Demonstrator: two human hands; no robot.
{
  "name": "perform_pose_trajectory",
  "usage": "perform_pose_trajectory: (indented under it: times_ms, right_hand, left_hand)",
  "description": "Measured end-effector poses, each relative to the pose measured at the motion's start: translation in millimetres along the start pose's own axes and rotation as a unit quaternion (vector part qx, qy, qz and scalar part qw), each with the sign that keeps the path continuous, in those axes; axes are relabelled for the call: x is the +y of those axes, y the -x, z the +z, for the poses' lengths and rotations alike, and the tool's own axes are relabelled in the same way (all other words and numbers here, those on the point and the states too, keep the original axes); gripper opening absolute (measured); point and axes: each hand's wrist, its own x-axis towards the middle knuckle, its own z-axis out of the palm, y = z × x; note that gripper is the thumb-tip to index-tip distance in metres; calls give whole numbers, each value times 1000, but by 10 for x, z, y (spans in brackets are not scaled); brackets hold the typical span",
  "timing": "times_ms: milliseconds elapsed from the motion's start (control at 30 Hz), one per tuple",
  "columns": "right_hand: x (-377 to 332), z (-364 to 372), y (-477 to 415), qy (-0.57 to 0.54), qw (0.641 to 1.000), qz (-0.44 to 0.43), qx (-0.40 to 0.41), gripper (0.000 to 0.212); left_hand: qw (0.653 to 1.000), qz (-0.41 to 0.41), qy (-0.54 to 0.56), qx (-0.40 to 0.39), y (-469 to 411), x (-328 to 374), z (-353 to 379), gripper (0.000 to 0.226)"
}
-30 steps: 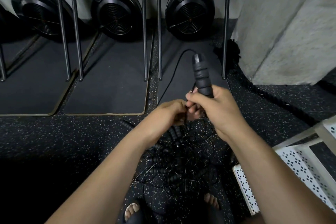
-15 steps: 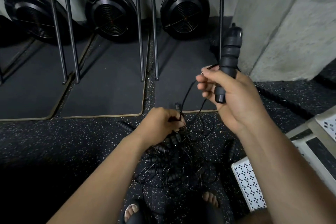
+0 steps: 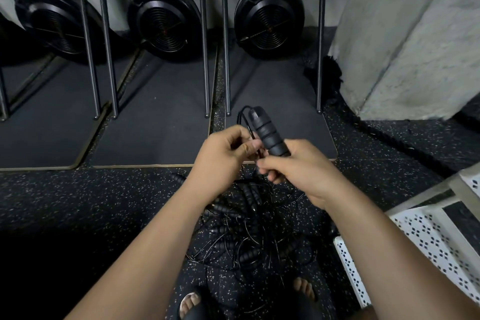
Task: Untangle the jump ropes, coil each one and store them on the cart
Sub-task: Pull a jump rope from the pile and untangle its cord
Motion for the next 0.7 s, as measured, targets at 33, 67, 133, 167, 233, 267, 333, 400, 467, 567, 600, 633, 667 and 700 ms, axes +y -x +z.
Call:
perform_pose_trajectory:
  times_ms: [33,67,133,167,233,267,333,400,467,567,600,633,667,700]
  right_hand:
    - [6,21,-3,8,1000,-4,5,6]
    - [9,37,-5,14,1000,-8,11,5]
    - [3,49,-13,28,999,-16,23,4]
    - [6,49,-21,35,999,-19,27,4]
    - [6,58,-31,53,998,-25,36,4]
    - [9,62,-37,62,997,-30,42,3]
    - [21,53,-48,68,995,-43,59,3]
    - [18,23,-42,55,994,-54,77,3]
    - [-13,-17,-19,27,993,-63,91,3]
    - [-98,-69,23,-40,990,-81,107,5]
    - [-130,-84,34,-55,988,-92,113,6]
    - [-160,-94,45,-68,985,-103,117,6]
    - [-185,-96,56,-84,983,-113,120,6]
    - [-207,-94,69,-104,980,-120,123,7]
  left_hand:
    - [1000,0,20,0,2,29,-4,20]
    - [999,0,47,1,9,55,-1,20]
    - [996,-6,91,11,22,83,8,21]
    - [994,-7,106,18,26,84,16,21]
    - [991,-7,129,36,30,86,20,16]
    - [989,-10,138,45,27,83,20,14]
    - [988,-23,143,48,15,72,17,16]
    - [993,-39,110,28,7,40,21,18]
    - [997,-67,45,-5,8,-17,47,19]
    - [989,-123,15,-80,50,-54,91,18]
    - [982,-144,31,-115,64,-47,101,17]
    - [975,-159,48,-150,74,-38,108,15]
    - [967,-166,60,-182,83,-27,120,14]
    - [963,-165,66,-203,92,-27,132,14]
